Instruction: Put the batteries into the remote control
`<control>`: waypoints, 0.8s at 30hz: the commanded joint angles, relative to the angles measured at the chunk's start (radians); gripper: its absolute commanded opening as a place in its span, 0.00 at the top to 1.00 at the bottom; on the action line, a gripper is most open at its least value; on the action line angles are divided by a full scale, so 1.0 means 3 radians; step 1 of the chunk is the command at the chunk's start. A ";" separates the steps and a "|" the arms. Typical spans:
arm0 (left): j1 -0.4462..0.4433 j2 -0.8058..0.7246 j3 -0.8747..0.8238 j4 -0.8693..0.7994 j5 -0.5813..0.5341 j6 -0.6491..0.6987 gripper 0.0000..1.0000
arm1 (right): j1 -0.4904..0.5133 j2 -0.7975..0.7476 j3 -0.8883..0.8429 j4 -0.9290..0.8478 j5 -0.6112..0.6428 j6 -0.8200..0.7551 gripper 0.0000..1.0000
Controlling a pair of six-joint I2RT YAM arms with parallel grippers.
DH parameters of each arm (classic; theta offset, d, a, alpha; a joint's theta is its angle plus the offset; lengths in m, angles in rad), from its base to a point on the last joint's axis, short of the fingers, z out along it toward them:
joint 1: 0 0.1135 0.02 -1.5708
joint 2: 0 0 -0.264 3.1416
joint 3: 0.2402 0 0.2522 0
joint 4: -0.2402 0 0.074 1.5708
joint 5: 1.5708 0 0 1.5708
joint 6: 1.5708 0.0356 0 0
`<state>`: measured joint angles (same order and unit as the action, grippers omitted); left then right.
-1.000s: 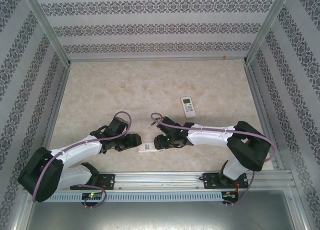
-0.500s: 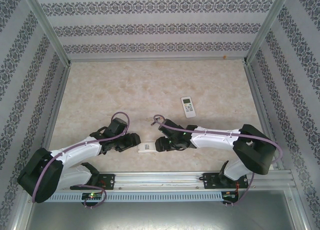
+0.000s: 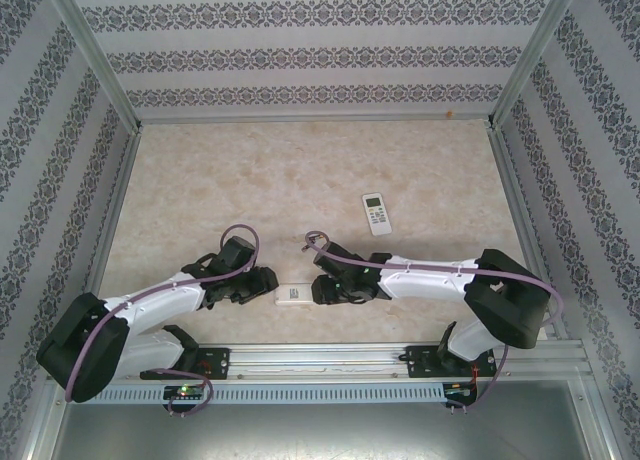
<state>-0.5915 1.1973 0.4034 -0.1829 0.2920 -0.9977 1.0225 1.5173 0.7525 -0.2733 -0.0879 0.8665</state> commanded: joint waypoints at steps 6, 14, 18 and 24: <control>-0.0513 0.0417 -0.0127 0.1024 0.0572 -0.0389 0.62 | 0.0174 0.0157 0.0144 -0.0675 0.0121 0.0358 0.68; -0.0608 0.0453 -0.0153 0.1217 0.0566 -0.0479 0.63 | 0.0200 0.0447 0.0122 -0.0600 0.0218 0.0427 0.68; -0.0608 0.0427 -0.0154 0.1237 0.0541 -0.0418 0.63 | 0.0201 0.0593 0.0147 -0.0332 0.0130 0.0398 0.69; -0.0613 0.0611 -0.0045 0.1382 0.0709 -0.0296 0.65 | 0.0212 0.0536 0.0294 -0.0160 0.0038 0.0282 0.69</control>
<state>-0.6876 1.2224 0.4171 -0.2001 0.1402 -1.0805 1.0698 1.6096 0.8612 -0.4160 -0.0498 0.9791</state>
